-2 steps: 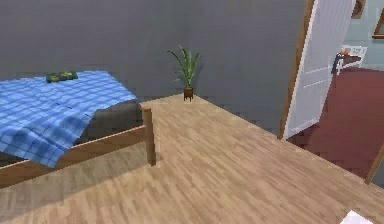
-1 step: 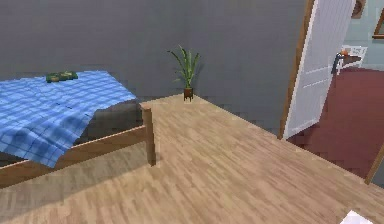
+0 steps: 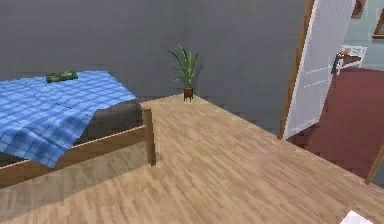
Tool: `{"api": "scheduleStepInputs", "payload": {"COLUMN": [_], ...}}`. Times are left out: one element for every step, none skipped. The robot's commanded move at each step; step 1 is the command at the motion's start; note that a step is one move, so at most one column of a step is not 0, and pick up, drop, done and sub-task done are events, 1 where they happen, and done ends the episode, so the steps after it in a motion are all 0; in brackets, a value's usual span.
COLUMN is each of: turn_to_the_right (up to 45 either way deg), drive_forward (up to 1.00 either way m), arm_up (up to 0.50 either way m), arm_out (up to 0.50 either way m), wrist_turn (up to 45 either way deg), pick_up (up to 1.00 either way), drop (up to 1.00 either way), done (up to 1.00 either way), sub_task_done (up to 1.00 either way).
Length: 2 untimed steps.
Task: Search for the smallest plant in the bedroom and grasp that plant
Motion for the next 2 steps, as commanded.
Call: {"api": "scheduleStepInputs", "payload": {"turn_to_the_right": [0.0,0.0], "drive_forward": [0.00,0.00], "arm_up": [0.00,-0.26], "arm_out": [0.00,0.00], "wrist_turn": [21.0,0.0], "pick_up": [0.00,0.00], "drop": [0.00,0.00], "done": [0.00,0.00], "sub_task_done": [0.00,0.00]}}
